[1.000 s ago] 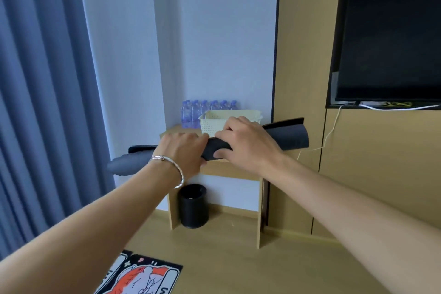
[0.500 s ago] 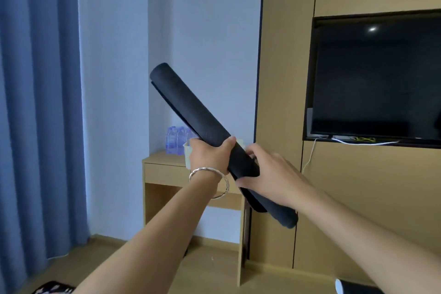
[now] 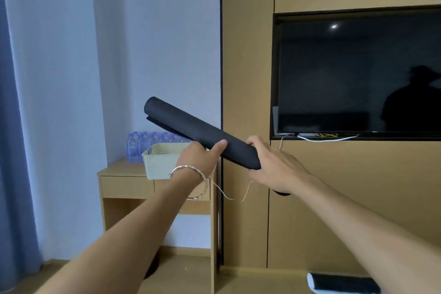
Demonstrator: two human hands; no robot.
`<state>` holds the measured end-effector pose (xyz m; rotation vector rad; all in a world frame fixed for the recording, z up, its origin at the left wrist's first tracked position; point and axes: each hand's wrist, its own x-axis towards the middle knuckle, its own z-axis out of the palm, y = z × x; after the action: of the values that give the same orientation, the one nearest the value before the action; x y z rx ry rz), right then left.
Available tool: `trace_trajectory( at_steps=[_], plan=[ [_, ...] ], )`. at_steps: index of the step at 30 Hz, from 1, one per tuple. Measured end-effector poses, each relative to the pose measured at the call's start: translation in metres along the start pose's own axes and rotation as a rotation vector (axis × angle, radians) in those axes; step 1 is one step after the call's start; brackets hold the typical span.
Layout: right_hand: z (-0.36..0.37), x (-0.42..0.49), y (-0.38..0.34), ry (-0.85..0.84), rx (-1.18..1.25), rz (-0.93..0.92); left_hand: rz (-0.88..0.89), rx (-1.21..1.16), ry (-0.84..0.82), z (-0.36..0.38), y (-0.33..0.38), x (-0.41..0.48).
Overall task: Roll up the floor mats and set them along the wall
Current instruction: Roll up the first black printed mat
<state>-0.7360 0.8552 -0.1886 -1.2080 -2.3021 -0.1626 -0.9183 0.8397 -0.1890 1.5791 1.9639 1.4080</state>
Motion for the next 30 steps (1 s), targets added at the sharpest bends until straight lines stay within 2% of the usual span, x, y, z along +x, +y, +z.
trace_trajectory(
  at_steps=[2, 4, 7, 9, 16, 20, 25, 30],
  plan=[
    [-0.013, -0.001, 0.012, 0.017, -0.023, -0.003, 0.190, 0.414, 0.085, 0.000, 0.003, -0.007],
    [-0.016, -0.006, 0.020, 0.045, -0.020, -0.003, 0.388, 0.703, 0.186, 0.001, 0.002, -0.020],
    [-0.003, -0.025, 0.026, 0.060, 0.030, 0.021, 0.731, 0.883, 0.372, 0.008, -0.005, -0.038],
    [0.007, -0.041, 0.027, 0.034, 0.066, 0.032, 0.833, 0.991, 0.392, 0.010, -0.009, -0.039],
    [-0.013, -0.056, 0.047, 0.018, -0.043, -0.080, 0.866, 1.309, 0.229, 0.007, 0.002, -0.039],
    [-0.027, -0.059, 0.058, 0.010, 0.009, -0.102, 0.906, 1.286, 0.182, 0.002, 0.022, -0.042],
    [-0.031, -0.074, 0.089, 0.057, -0.065, -0.101, 0.942, 1.282, 0.070, 0.023, 0.045, -0.043],
    [-0.030, -0.103, 0.122, 0.052, -0.129, -0.004, 1.005, 1.227, 0.006, 0.066, 0.054, -0.043]
  ],
)
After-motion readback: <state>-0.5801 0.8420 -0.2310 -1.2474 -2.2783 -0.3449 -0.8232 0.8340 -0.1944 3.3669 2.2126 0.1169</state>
